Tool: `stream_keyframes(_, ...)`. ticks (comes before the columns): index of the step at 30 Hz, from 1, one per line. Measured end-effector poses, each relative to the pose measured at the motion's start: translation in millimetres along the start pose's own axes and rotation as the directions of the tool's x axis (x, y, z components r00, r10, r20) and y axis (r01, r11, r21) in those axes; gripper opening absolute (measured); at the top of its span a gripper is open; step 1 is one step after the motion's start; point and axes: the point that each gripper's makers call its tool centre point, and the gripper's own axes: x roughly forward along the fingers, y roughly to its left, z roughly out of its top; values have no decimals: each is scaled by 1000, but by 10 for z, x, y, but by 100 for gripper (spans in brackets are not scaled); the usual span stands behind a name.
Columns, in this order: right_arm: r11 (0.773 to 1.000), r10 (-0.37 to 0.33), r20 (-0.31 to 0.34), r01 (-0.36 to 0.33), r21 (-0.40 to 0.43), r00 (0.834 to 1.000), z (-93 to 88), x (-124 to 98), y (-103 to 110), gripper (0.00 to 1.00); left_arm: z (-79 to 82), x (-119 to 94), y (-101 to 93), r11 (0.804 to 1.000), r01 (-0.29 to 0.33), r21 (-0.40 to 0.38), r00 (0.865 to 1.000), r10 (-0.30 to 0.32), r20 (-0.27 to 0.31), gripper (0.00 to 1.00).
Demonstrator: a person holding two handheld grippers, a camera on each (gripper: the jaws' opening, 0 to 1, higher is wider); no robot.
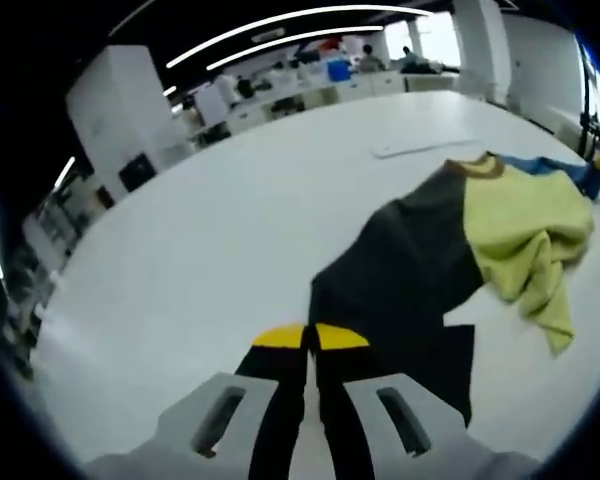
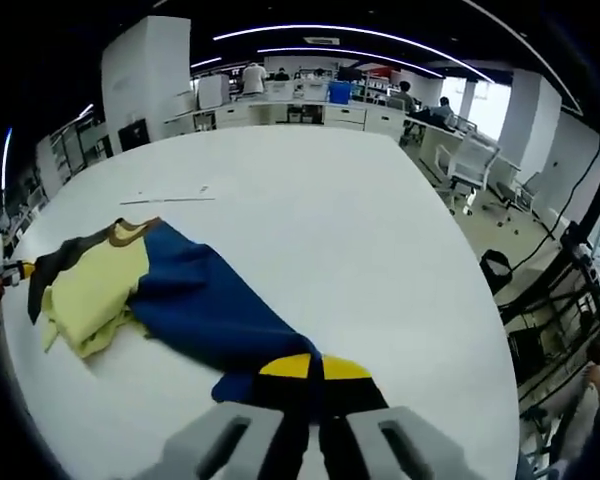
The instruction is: Fold the garment on the visible template until the final outline fits inside the template.
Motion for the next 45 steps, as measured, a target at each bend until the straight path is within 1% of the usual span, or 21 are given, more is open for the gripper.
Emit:
stream_keyframes(6, 1000, -11, -7, 11, -17, 1000, 0, 0, -23, 0, -9, 13, 68, 999, -14, -30, 1000, 14, 3, 0)
stream_keyframes(10, 1000, -14, -33, 13, -27, 999, -36, 8, -42, 0, -27, 25, 85, 999, -16, -29, 1000, 16, -4, 0)
stream_keyframes(14, 1000, -8, -33, 7, -8, 999, -41, 20, -47, 0, -20, 39, 80, 999, -17, -29, 1000, 16, -11, 0)
stream_keyframes(16, 1000, -20, -30, 20, 19, 999, -45, 21, -89, 0, -12, 37, 76, 999, -17, -39, 1000, 16, -7, 0)
stream_keyframes(18, 999, -49, -46, 49, -10, 998, -64, 10, -166, 0, -3, 31, 109, 999, -21, -49, 1000, 21, 1, 0)
stream_keyframes(20, 999, -45, -49, 45, -11, 998, -65, 13, -181, 0, -13, 29, 139, 998, -23, -57, 1000, 23, 1, 0)
stream_keyframes(22, 999, -40, -46, 40, -10, 998, -54, 9, -214, 0, -29, 34, 171, 998, -27, -54, 1000, 27, -3, 0)
stream_keyframes(26, 998, -63, -69, 63, -5, 996, -106, 19, -311, 0, -23, 43, 200, 998, -32, -45, 1000, 31, -3, 0)
stream_keyframes(27, 997, -77, -74, 77, -3, 994, -120, 12, -348, 0, -12, 48, 203, 998, -30, -48, 1000, 30, 0, 0)
stream_keyframes(29, 997, -79, -79, 79, -4, 994, -131, 6, -360, 0, 6, 58, 202, 999, -26, -21, 1000, 26, 1, 0)
stream_keyframes(30, 997, -73, -76, 73, -8, 994, -124, 6, -357, 0, 23, 65, 201, 1000, -25, 5, 1000, 25, 4, 0)
stream_keyframes(31, 997, -74, -73, 74, -8, 995, -117, 1, -362, 0, 30, 66, 200, 1000, -26, 9, 1000, 26, 6, 0)
stream_keyframes(33, 997, -81, -68, 81, -10, 994, -100, -10, -387, 0, 35, 71, 205, 1000, -27, 1, 1000, 27, 5, 0)
stream_keyframes(36, 996, -94, -66, 94, -9, 993, -84, -19, -429, 0, 27, 82, 210, 999, -27, -37, 1000, 27, 2, 0)
stream_keyframes(40, 996, -87, -54, 86, -12, 995, -49, -19, -425, 0, 36, 70, 174, 1000, -15, -22, 1000, 15, 7, 0)
stream_keyframes(41, 997, -82, -44, 82, -1, 996, -33, -26, -407, 0, 55, 57, 140, 1000, 0, -28, 1000, 1, 19, 0)
stream_keyframes(43, 997, -69, -33, 69, 13, 997, -15, -47, -359, 0, 68, 28, 103, 1000, 10, -28, 1000, -10, 25, 2)
stream_keyframes(44, 998, -58, -21, 59, 25, 998, 4, -54, -325, 1, 72, 17, 88, 1000, 13, -26, 1000, -12, 27, 5)
stream_keyframes(45, 999, -36, 0, 36, 39, 999, 37, -72, -250, 5, 83, -3, 63, 999, 21, -30, 999, -20, 33, 11)
